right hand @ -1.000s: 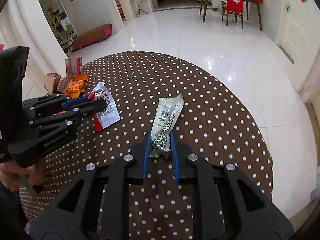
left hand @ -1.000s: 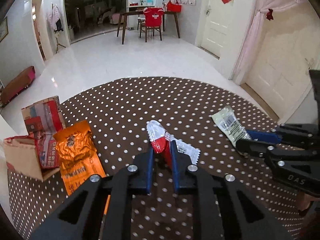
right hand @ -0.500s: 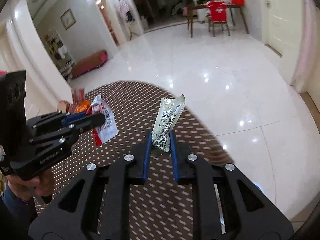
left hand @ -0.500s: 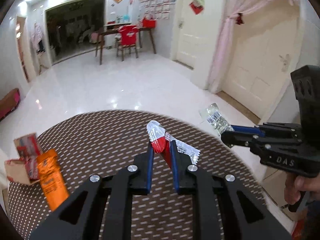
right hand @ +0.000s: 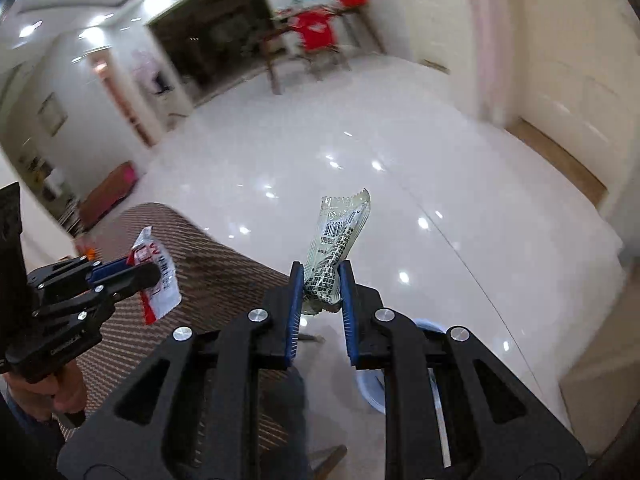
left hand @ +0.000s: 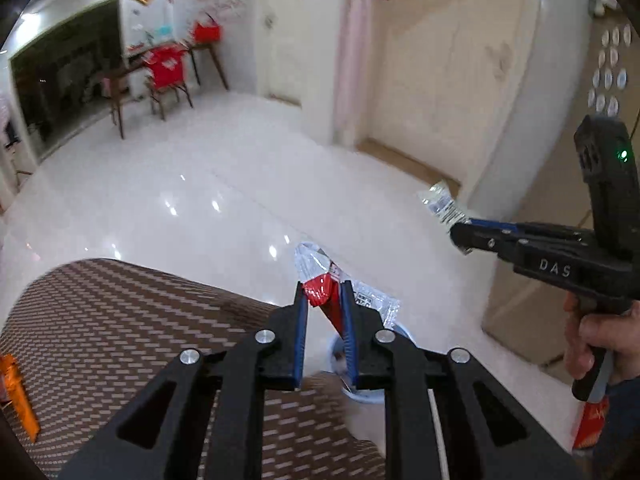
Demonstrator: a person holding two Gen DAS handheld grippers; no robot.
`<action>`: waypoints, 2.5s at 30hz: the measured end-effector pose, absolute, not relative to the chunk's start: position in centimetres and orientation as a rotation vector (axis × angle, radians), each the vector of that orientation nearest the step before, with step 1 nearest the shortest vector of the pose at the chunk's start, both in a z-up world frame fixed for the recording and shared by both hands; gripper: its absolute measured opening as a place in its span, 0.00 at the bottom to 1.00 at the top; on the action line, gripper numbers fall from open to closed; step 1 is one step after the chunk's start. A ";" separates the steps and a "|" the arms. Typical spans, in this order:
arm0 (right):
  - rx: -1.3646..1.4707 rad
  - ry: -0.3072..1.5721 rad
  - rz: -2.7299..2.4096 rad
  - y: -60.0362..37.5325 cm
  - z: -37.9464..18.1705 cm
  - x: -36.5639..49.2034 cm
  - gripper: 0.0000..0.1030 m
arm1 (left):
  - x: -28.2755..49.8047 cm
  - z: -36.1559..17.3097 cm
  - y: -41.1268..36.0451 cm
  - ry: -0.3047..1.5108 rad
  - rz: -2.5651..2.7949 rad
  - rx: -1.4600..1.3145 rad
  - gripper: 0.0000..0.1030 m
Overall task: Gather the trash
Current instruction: 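Carry both wrappers over the blue bin and open both tools, then move both open tools back over the table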
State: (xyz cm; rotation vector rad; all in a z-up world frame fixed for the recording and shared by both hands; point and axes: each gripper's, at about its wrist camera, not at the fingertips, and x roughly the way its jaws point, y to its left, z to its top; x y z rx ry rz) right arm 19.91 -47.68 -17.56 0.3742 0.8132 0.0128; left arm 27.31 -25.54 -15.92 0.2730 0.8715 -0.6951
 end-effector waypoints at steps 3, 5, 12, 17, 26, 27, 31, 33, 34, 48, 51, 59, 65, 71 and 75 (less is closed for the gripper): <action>0.436 0.844 -0.041 -50.9 -19.6 18.4 0.18 | 26.8 -18.1 -28.6 0.931 -0.724 0.323 0.15; 0.466 0.866 -0.063 -52.5 -21.0 17.7 0.18 | 26.1 -19.7 -30.9 0.964 -0.750 0.363 0.15; 0.544 0.947 -0.071 -54.7 -25.0 17.2 0.18 | 25.7 -25.1 -35.6 1.103 -0.788 0.479 0.16; 0.609 0.976 -0.089 -55.7 -27.5 17.4 0.52 | 27.0 -27.0 -36.8 1.149 -0.767 0.515 0.74; 0.662 1.004 -0.187 -56.5 -28.6 17.0 0.94 | 27.8 -23.4 -34.0 1.018 -0.708 0.454 0.87; 0.658 1.007 -0.202 -56.6 -28.5 17.2 0.94 | 27.9 -22.8 -33.4 1.000 -0.708 0.438 0.87; 0.643 0.992 -0.220 -55.9 -27.6 17.4 0.94 | 27.4 -20.2 -31.6 0.933 -0.704 0.383 0.89; 0.631 0.978 -0.217 -55.4 -26.8 17.4 0.94 | 27.1 -19.0 -30.7 0.899 -0.698 0.369 0.89; 0.625 0.972 -0.216 -55.1 -26.4 17.5 0.94 | 26.8 -18.4 -30.1 0.881 -0.694 0.361 0.89; 0.507 0.855 -0.087 -47.7 -18.4 21.2 0.94 | 26.2 -12.6 -22.5 0.748 -0.608 0.215 0.90; 0.473 0.836 -0.044 -45.3 -16.8 22.2 0.94 | 26.3 -11.8 -20.2 0.730 -0.575 0.176 0.90; 0.392 0.814 0.050 -39.0 -13.7 24.5 0.94 | 27.0 -10.5 -13.4 0.697 -0.449 0.091 0.91; 0.318 0.808 0.130 -33.4 -11.9 26.5 0.94 | 27.5 -9.5 -7.2 0.676 -0.328 0.037 0.91; 0.221 0.821 0.217 -26.1 -11.0 28.8 0.94 | 28.0 -9.2 0.0 0.662 -0.189 -0.024 0.92; 0.136 0.853 0.304 -19.2 -11.7 31.2 0.94 | 28.5 -10.0 6.8 0.667 -0.061 -0.092 0.92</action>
